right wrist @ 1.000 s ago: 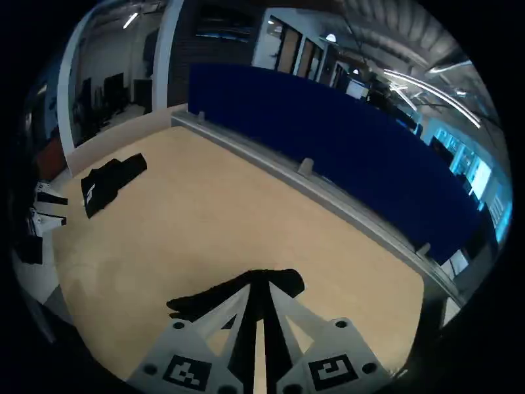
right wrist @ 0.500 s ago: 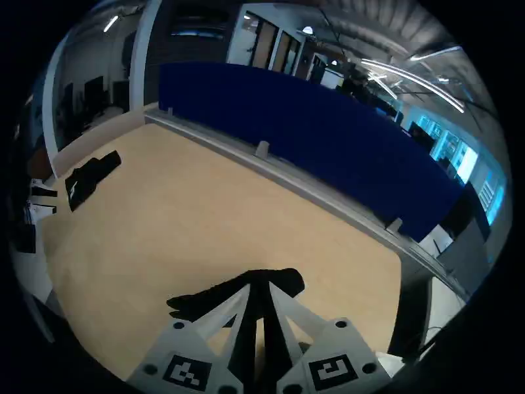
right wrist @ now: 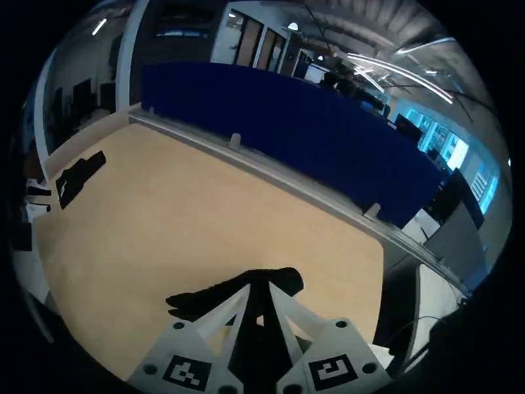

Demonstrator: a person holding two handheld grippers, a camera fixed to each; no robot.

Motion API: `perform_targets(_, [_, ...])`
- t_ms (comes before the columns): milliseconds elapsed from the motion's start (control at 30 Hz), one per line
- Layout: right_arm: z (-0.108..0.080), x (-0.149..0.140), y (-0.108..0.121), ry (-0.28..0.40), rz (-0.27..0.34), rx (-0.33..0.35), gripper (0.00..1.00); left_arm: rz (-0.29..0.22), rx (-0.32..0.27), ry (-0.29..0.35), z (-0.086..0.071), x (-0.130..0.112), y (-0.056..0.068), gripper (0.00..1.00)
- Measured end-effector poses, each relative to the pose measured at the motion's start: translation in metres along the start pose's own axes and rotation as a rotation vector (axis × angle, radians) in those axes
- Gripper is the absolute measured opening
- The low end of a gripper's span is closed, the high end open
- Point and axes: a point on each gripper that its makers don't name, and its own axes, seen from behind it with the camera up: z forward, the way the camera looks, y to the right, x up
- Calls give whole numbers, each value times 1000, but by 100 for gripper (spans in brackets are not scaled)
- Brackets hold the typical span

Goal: Fold towel

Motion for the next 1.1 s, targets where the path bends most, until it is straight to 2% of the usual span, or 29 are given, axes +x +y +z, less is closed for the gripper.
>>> perform_targets(300, [-12,-28,23,-27,28,-27,5,21,-18,-2,6,4,17,91])
perform_targets(700, [-37,-79,53,-76,75,-82,5,50,-46,-10,11,7,37,91])
perform_targets(1100, [-52,-140,67,-135,133,-116,5,79,-72,-21,11,5,53,91])
